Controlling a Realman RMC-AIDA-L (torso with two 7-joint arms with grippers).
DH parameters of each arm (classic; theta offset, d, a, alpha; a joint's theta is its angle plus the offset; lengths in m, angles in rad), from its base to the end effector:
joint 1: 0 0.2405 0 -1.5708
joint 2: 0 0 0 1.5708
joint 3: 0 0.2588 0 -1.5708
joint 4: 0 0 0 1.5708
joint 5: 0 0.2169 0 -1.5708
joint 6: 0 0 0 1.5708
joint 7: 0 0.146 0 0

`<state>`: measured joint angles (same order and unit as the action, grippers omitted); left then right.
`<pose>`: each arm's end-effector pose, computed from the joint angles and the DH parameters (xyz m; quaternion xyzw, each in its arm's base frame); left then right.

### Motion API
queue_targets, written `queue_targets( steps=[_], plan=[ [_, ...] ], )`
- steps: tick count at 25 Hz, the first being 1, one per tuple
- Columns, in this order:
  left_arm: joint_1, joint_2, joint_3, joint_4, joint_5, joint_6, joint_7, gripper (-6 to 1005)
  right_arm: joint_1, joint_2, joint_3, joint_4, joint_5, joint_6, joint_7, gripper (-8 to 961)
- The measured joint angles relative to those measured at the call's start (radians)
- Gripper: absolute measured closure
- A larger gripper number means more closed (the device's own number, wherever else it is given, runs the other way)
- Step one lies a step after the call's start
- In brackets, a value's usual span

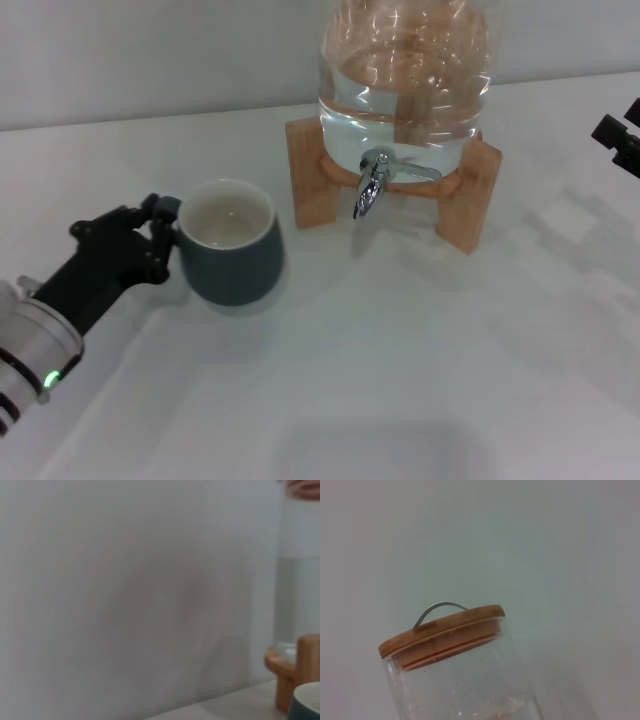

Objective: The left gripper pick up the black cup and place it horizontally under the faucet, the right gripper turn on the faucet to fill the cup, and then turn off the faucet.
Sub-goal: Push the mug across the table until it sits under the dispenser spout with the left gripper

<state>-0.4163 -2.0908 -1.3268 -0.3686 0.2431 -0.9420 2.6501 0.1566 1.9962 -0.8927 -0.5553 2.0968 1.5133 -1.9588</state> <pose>-0.2786 0.3448 -0.0771 -0.8412 -0.1985 -0.2927 0.4091 0.3423 0.2768 0.0846 -0.7486 0.2666 0.4665 0.3886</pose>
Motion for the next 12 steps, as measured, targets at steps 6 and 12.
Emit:
queue_targets(
  steps=[6, 12],
  plan=[
    [0.001, 0.000, 0.077, -0.026, 0.000, -0.001, -0.011, 857, 0.000, 0.001, 0.000, 0.000, 0.000, 0.005, 0.000, 111],
    [0.014, 0.000, 0.121, -0.038, 0.002, -0.009, -0.014, 857, 0.000, 0.001, 0.000, 0.000, 0.000, 0.006, 0.000, 112]
  ],
)
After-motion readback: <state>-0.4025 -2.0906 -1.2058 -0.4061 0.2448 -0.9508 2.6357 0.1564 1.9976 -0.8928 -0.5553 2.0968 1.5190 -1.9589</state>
